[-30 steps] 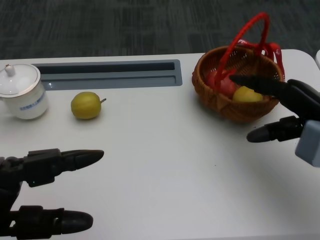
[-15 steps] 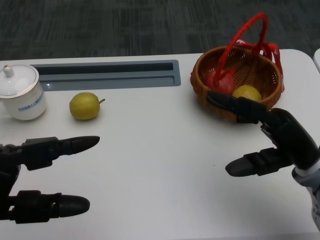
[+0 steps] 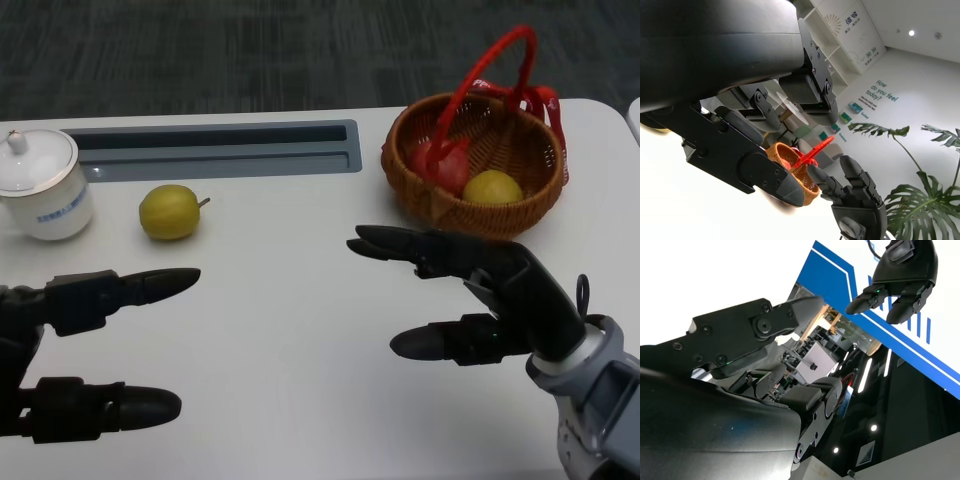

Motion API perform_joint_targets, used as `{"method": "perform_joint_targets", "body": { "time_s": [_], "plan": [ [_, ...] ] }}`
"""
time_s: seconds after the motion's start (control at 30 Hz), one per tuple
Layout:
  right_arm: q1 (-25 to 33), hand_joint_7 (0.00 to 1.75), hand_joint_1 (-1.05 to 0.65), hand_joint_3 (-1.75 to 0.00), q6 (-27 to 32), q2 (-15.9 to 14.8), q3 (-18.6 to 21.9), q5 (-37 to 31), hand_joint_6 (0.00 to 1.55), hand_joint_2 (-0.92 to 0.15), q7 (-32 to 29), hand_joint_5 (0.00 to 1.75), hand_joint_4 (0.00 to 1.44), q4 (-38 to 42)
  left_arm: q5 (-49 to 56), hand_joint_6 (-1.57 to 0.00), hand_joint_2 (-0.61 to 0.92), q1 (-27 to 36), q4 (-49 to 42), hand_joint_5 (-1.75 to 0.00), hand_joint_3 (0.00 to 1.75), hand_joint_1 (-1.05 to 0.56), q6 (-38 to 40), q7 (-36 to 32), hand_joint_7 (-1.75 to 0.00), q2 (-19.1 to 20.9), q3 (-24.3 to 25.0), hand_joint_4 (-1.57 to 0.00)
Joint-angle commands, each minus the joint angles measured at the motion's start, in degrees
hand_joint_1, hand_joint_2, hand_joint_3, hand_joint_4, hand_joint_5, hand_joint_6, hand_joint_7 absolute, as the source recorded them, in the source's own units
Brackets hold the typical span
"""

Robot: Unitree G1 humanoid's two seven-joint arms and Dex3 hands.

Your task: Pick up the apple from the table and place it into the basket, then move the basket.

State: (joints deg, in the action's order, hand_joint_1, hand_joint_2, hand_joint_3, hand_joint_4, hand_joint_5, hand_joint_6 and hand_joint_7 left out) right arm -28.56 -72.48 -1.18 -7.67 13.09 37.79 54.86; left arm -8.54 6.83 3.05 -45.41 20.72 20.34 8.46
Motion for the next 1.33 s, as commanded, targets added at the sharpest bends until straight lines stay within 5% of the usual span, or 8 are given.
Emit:
{"method": "perform_joint_targets", "body": {
  "time_s": [0.03, 0.57, 0.93, 1.33],
  "plan": [
    [-0.3, 0.05, -0.2, -0.1, 0.45, 0.14, 0.64, 0.26, 0.68, -0.92, 0.54, 0.04, 0.78, -0.41, -0.98, -0.79, 0.69, -0.53, -0.29, 0.0, 0.0, -0.48, -0.53, 0.41, 0.0, 0.29, 0.12, -0.88],
    [0.98, 0.03, -0.05, -0.22, 7.68, -0.6, 1.01, 1.77, 0.92, -0.92, 6.52, 0.03, 1.0, -4.8, -1.39, -0.78, 0.71, -1.19, -1.71, 0.0, 0.0, -0.47, -1.69, 0.89, 0.0, 0.09, -0.2, -0.87],
    [0.66, 0.0, -0.18, -0.02, 4.66, -0.77, 2.79, -0.03, 0.8, -0.9, 6.36, 0.0, 0.91, -1.9, -2.36, -0.8, 0.73, -0.53, -1.45, 0.0, 0.01, -0.42, -2.1, 1.33, -0.01, -0.02, -0.92, -0.88],
    [1.41, 0.0, -0.28, 0.0, 4.06, -1.93, 3.32, 0.23, 0.73, -0.86, 6.77, 0.0, 0.84, -1.78, -4.58, -0.83, 0.78, -0.3, -1.57, -0.01, 0.01, -0.3, -2.38, 2.4, -0.01, -0.13, -2.47, -0.89]
  ]
}}
